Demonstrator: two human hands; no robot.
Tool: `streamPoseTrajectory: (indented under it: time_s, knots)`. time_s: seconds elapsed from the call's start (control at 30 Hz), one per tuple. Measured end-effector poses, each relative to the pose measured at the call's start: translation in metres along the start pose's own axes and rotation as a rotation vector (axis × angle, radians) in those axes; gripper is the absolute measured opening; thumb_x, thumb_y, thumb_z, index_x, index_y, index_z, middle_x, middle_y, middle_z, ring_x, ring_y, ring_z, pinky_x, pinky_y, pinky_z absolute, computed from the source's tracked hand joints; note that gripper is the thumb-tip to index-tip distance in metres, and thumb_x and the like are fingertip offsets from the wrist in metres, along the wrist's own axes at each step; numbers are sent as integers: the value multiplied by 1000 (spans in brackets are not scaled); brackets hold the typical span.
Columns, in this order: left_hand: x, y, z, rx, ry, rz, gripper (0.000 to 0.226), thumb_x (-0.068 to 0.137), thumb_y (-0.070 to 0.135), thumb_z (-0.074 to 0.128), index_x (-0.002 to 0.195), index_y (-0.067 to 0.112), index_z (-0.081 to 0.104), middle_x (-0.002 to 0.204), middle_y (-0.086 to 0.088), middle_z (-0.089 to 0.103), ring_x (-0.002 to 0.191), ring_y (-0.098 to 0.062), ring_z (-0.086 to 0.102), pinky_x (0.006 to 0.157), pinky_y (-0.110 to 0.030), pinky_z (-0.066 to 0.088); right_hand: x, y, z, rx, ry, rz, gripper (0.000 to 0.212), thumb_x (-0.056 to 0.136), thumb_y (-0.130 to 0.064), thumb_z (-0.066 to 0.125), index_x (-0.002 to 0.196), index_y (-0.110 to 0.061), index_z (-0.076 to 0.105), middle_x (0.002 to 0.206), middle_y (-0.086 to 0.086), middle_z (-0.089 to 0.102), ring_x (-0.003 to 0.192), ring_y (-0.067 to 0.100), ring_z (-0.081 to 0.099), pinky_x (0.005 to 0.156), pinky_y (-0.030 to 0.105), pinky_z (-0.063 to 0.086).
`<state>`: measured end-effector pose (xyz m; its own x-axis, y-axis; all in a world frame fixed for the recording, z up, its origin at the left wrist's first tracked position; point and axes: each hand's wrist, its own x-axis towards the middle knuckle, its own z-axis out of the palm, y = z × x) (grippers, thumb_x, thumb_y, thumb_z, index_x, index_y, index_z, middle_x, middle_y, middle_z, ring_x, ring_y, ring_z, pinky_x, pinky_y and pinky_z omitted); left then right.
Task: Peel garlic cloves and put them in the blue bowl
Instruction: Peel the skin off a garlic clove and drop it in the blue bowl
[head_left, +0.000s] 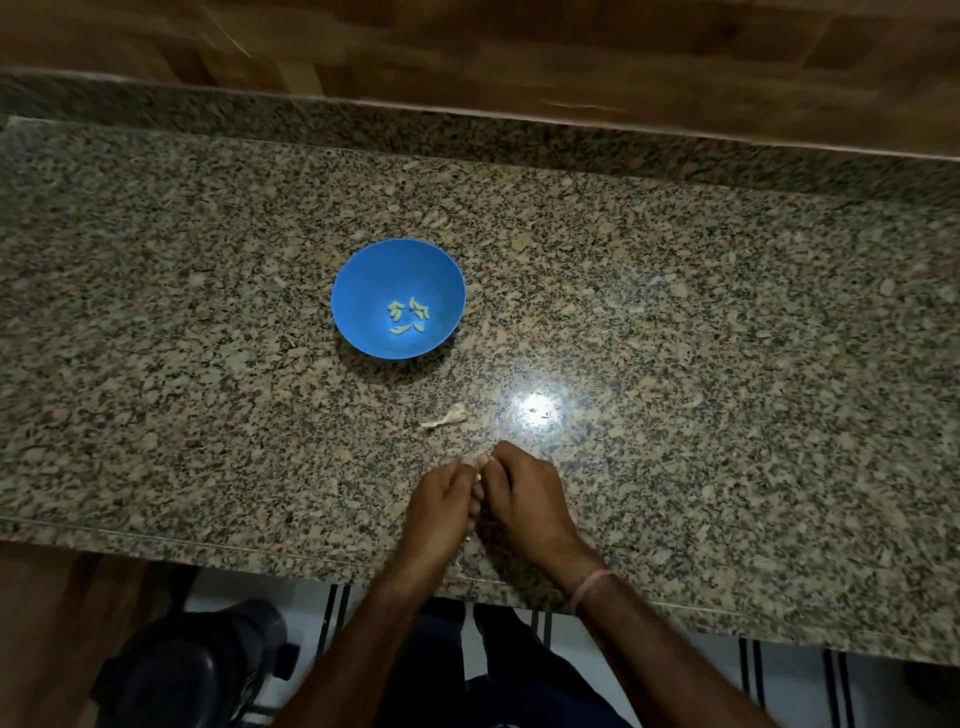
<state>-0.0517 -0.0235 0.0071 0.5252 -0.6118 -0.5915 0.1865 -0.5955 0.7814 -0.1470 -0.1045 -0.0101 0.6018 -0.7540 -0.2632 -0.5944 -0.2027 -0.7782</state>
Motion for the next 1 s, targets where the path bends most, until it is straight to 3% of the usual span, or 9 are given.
streamPoseTrajectory:
  time_s: [0.07, 0.17, 0.37, 0.47, 0.57, 0.73, 0.8, 0.87, 1.0]
  knots:
    - [1, -8, -7, 182, 57, 133, 38, 108, 42, 49, 82, 23, 71, 67, 6, 69, 64, -14, 65, 61, -33, 51, 2, -3, -3, 107, -35, 69, 38, 106, -26, 53, 69, -18, 48, 59, -9, 48, 54, 4, 39, 51, 25, 30]
    - [3, -12, -16, 111, 40, 154, 31, 104, 48, 56, 95, 29, 78, 77, 6, 76, 74, -10, 72, 69, -35, 57, -1, -8, -3, 189, -63, 125, 40, 106, -28, 55, 68, -21, 47, 60, -11, 47, 53, 1, 39, 50, 18, 30]
    - [6, -9, -28, 51, 1, 220, 12, 97, 24, 72, 88, 24, 80, 81, 8, 77, 76, -10, 73, 69, -32, 58, -3, -11, 9, 577, -45, 402, 39, 105, -20, 58, 66, -17, 54, 59, -1, 44, 56, 12, 39, 60, 31, 33]
    - [5, 1, -30, -116, -60, 41, 20, 99, 24, 69, 86, 12, 78, 68, 1, 70, 56, -7, 59, 52, -21, 44, -7, -18, 12, 387, 59, 243, 36, 105, -20, 56, 69, -19, 50, 61, -4, 46, 58, 9, 39, 57, 32, 33]
    - [12, 5, -36, -277, -193, -140, 23, 99, 25, 68, 92, 6, 78, 75, -9, 70, 60, -12, 57, 53, -25, 42, -11, -19, 14, 143, 158, 89, 35, 106, -19, 55, 73, -17, 46, 60, -9, 42, 53, 5, 33, 51, 24, 25]
    - [16, -8, -46, 389, 13, 487, 9, 95, 25, 72, 90, 24, 80, 80, 12, 74, 74, -2, 68, 64, -26, 54, -8, -27, 18, 576, 37, 449, 44, 106, -17, 54, 62, -19, 51, 52, -8, 46, 52, 10, 39, 52, 27, 35]
    - [17, -8, -49, 456, 43, 625, 8, 95, 20, 73, 91, 23, 79, 81, 14, 72, 75, -1, 67, 64, -20, 51, -10, -35, 20, 749, 13, 548, 45, 107, -15, 51, 63, -16, 53, 50, -5, 46, 47, 9, 37, 45, 21, 31]
    - [18, -7, -50, 374, 4, 493, 12, 95, 25, 73, 86, 23, 79, 76, 11, 73, 69, -3, 66, 61, -21, 51, -11, -34, 21, 662, 64, 469, 41, 106, -13, 51, 65, -18, 50, 55, -5, 44, 51, 9, 37, 47, 22, 30]
    - [23, 5, -44, -205, -223, -163, 23, 99, 25, 69, 84, 8, 76, 72, -6, 71, 58, -10, 60, 55, -25, 46, -12, -24, 21, 367, 180, 167, 36, 107, -21, 54, 72, -18, 46, 64, -11, 43, 60, 3, 36, 55, 23, 31]
